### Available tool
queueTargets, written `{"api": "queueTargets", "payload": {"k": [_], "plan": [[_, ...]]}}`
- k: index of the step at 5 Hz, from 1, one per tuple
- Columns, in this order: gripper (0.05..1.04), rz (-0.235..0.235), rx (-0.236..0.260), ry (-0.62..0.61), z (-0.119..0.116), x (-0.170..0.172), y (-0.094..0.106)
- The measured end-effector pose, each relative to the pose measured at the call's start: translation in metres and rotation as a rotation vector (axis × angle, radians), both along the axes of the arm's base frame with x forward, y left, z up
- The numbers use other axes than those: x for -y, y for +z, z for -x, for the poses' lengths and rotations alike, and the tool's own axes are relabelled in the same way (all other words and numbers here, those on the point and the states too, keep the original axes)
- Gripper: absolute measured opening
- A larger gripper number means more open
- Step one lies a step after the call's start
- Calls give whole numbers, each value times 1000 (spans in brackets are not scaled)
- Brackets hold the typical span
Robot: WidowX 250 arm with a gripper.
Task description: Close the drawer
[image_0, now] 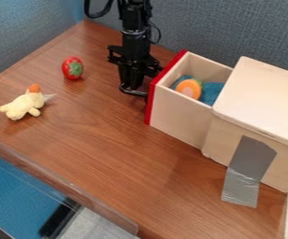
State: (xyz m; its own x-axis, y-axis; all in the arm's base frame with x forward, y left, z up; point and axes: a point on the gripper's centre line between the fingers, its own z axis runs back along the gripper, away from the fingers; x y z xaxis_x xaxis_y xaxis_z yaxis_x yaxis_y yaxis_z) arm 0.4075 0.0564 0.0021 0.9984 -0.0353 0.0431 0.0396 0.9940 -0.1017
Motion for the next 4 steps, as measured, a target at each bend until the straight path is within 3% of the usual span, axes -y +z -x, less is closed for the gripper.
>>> {"api": "queueTargets", "payload": {"k": [2, 4], "plan": [[130, 24, -3, -67, 2, 58, 1], [130, 33, 0, -119, 0, 93, 4]]}}
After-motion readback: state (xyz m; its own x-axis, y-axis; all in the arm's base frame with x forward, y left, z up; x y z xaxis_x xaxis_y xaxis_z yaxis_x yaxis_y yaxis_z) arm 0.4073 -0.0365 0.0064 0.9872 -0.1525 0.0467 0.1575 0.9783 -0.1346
